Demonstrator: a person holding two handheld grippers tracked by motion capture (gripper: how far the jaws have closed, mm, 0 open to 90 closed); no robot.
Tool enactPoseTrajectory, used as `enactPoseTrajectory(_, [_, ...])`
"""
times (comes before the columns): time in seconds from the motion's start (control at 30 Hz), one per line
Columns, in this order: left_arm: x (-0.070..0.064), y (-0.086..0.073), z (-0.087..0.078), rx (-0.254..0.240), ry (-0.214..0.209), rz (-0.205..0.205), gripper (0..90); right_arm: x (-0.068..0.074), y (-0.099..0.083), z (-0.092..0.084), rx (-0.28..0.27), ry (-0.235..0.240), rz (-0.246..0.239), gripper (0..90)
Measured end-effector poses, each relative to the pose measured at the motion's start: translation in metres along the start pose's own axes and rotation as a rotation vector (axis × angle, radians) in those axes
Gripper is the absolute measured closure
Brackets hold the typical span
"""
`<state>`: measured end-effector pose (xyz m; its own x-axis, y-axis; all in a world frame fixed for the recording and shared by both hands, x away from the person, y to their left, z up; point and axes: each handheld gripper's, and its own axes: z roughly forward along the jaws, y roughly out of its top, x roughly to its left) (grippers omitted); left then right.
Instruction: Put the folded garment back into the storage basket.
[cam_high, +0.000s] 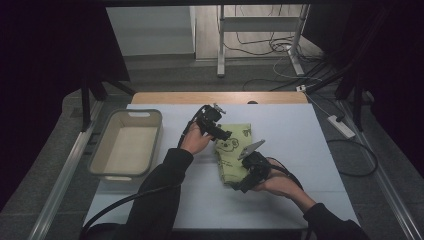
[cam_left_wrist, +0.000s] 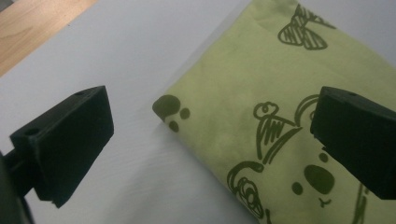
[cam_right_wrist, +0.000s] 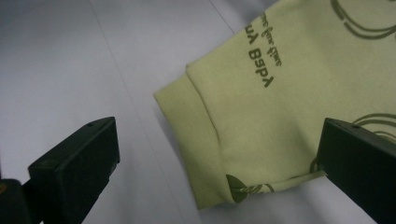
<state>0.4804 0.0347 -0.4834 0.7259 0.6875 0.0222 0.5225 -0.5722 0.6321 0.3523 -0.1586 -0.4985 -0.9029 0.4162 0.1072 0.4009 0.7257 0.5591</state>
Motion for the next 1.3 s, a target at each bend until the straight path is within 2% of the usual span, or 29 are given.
enactPoseTrajectory(0.23, [0.000,-0.003,0.012,0.034,0.024,0.004,0.0,-0.003,-0.003,0.007,0.022,0.007,0.007,0.1])
enactPoseTrajectory(0.37, [0.002,-0.006,0.019,0.063,0.032,0.004,0.0,-0.003,-0.004,0.011,0.036,0.006,-0.009,0.2])
enactPoseTrajectory(0.5, [0.002,-0.009,0.025,0.079,0.013,-0.014,0.0,0.000,-0.005,0.015,0.048,-0.002,-0.038,0.6])
enactPoseTrajectory(0.6, [0.001,-0.009,0.028,0.105,0.000,-0.008,0.0,0.001,-0.006,0.016,0.054,-0.018,-0.059,1.7])
enactPoseTrajectory(0.7, [0.000,-0.009,0.030,0.107,-0.008,-0.019,0.0,0.003,-0.007,0.016,0.058,-0.038,-0.087,3.9])
enactPoseTrajectory(0.8, [0.002,-0.012,0.031,0.111,-0.032,-0.036,0.0,0.003,-0.007,0.016,0.055,-0.061,-0.102,8.7])
enactPoseTrajectory(0.87, [0.002,-0.013,0.032,0.120,-0.049,-0.038,0.0,0.004,-0.008,0.016,0.058,-0.083,-0.117,12.6])
enactPoseTrajectory(0.9, [0.002,-0.013,0.032,0.127,-0.057,-0.036,1.0,0.005,-0.008,0.015,0.058,-0.104,-0.128,17.4])
enactPoseTrajectory(0.93, [0.002,-0.012,0.032,0.135,-0.062,-0.027,1.0,0.005,-0.008,0.015,0.058,-0.104,-0.128,17.4])
enactPoseTrajectory(1.03, [0.001,-0.011,0.032,0.150,-0.088,-0.015,8.1,0.005,-0.008,0.014,0.064,-0.152,-0.162,27.9])
enactPoseTrajectory(1.07, [0.000,-0.010,0.031,0.154,-0.130,-0.014,13.4,0.005,-0.008,0.013,0.064,-0.158,-0.166,29.4])
enactPoseTrajectory(1.1, [0.000,-0.010,0.030,0.156,-0.140,-0.016,17.1,0.005,-0.009,0.013,0.058,-0.156,-0.167,30.3])
enactPoseTrajectory(1.2, [0.000,-0.010,0.029,0.158,-0.155,-0.026,24.8,0.005,-0.008,0.013,0.059,-0.159,-0.170,32.2])
enactPoseTrajectory(1.3, [-0.002,-0.010,0.027,0.160,-0.164,-0.021,29.8,0.005,-0.007,0.013,0.065,-0.164,-0.173,38.9])
